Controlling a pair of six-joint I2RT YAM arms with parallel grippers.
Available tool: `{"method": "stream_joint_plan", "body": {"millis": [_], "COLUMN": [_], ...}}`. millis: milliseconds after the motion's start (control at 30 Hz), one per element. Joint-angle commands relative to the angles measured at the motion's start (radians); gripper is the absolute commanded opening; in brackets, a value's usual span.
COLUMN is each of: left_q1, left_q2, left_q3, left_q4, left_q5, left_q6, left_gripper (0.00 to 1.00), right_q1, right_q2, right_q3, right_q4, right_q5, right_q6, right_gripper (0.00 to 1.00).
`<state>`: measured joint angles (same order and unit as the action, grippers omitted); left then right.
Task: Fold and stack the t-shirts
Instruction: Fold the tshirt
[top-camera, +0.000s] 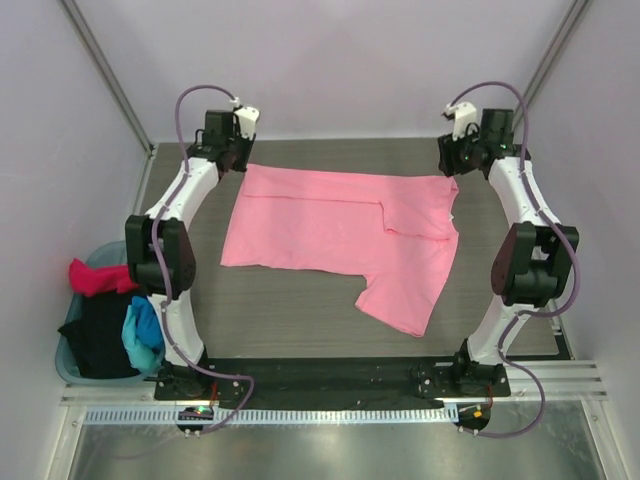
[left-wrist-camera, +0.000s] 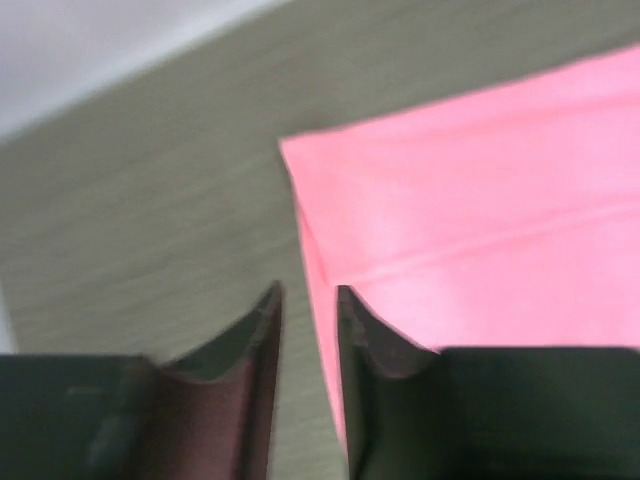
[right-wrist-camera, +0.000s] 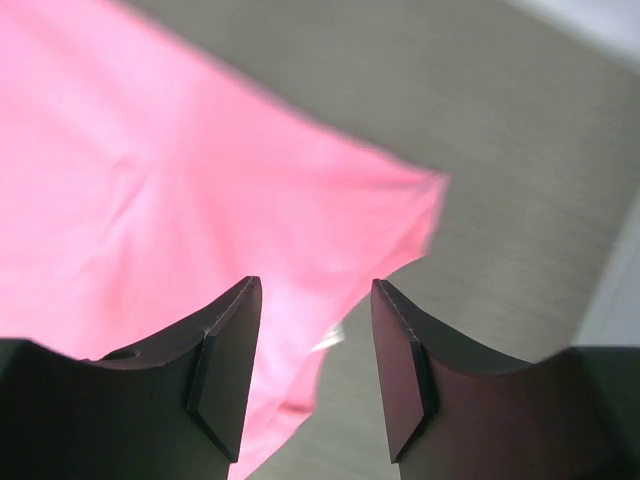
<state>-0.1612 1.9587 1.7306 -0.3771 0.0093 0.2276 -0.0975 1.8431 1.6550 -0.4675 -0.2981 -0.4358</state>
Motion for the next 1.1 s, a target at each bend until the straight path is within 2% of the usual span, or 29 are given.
{"method": "stream_joint_plan", "body": {"millis": [0,67,100,233,267,333,467,867,1067], "left_q1": [0.017,0.017,0.015,0.015,0.015,0.015,0.015,0.015,0.015], "left_q2": [0.052,0.080,0.085,0.071,0.074,0.092,0.131,0.195,0.192], "left_q3": [0.023,0.033,0.021,-0.054,-0.058,-0.057,-0.045,-0.055,-0.069], "left_q4": [-0.189,-0.247,-0.264,-0.289,-0.296,-0.328,-0.376,-0.370,-0.370], "left_q5": [0.139,0.169,0.172,0.219,0.224,0.221,0.202,0.152,0.136], "left_q6": [0.003,-0.022,-0.033,-0.045,-0.045,-0.045,-0.060,-0.060,-0.056], "left_gripper": [0.19,0.04,0.00,0.00,0.01,0.15,0.27,0.29,0.28], "right_q1": [0.059,0.067,0.067,0.064,0.062,0.053,0.044,0.010,0.001], "right_q2": [-0.076,-0.108,-0.119,-0.145,-0.143,-0.143,-0.145,-0.053,-0.015], "right_q3": [-0.090,-0.142,-0.194,-0.276,-0.296,-0.314,-0.362,-0.333,-0.320], "right_q4": [-0.227,-0.263,-0.263,-0.272,-0.276,-0.283,-0.289,-0.250,-0.249], "right_q5": [-0.087,-0.050,-0.033,0.042,0.056,0.082,0.114,0.145,0.126], "right_q6": [-0.101,-0.155,-0.162,-0.199,-0.199,-0.205,-0.237,-0.239,-0.230], "right_gripper": [0.53,0.52,0.51,0.51,0.52,0.52,0.52,0.51,0.47]}}
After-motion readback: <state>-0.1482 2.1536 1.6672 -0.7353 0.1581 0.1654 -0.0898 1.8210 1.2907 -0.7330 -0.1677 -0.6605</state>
